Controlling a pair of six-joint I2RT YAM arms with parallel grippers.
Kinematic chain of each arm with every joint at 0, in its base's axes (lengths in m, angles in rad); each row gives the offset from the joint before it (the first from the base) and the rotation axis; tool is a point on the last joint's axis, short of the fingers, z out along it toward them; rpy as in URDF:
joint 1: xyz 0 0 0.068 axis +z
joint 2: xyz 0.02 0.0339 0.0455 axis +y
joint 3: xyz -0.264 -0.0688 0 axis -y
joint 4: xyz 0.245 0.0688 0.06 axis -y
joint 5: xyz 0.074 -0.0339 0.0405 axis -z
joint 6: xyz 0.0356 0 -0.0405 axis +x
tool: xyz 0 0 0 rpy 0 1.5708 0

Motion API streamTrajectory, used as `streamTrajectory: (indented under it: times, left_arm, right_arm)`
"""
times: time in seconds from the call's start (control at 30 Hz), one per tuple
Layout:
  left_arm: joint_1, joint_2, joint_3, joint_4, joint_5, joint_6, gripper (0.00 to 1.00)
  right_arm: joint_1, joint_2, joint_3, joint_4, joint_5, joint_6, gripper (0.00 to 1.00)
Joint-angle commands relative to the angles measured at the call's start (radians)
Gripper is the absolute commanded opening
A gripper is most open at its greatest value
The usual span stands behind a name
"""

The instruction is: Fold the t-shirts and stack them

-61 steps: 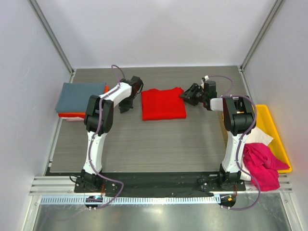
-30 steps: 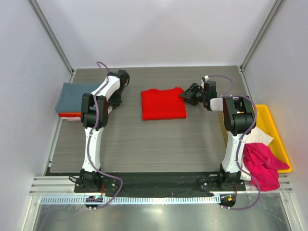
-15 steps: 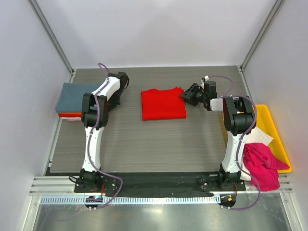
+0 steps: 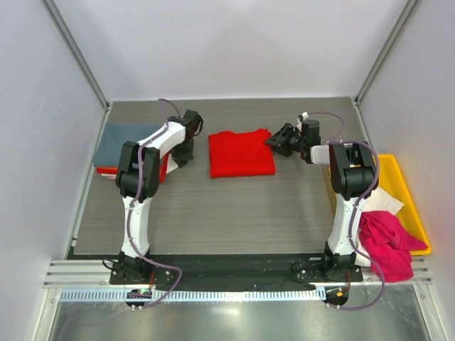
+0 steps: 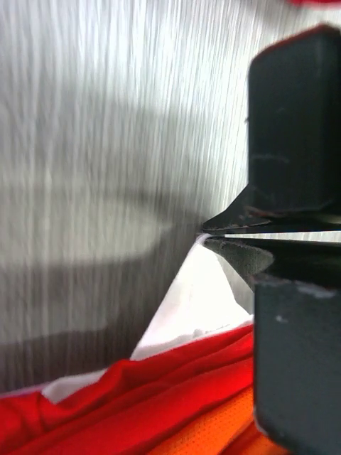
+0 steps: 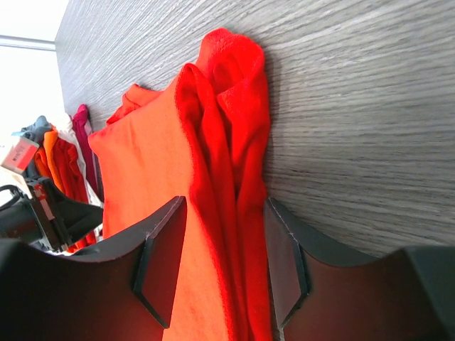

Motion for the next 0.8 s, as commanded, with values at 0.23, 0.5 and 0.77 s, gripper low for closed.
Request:
streamTrajectory:
  times: [0.23,0.5,0.77]
  left_arm:
    - [-0.045,0.015,0.088,0.079,0.229,-0.100,0.00]
    - [-0.045,-0.095,0.029,0.175,0.293,-0.156,0.50]
    - [-0.045,-0.150,-0.028,0.330,0.334,-0.215,0.67]
  right_arm:
    - [-0.004,-0.031,0.000,0.010,-0.005,0.000,0.56]
    - [-0.005,-0.037,0.034,-0.099,0.061,-0.043,0.71]
    - [-0.002,0.019,0.112,-0.180,0.073,-0.060,0.72]
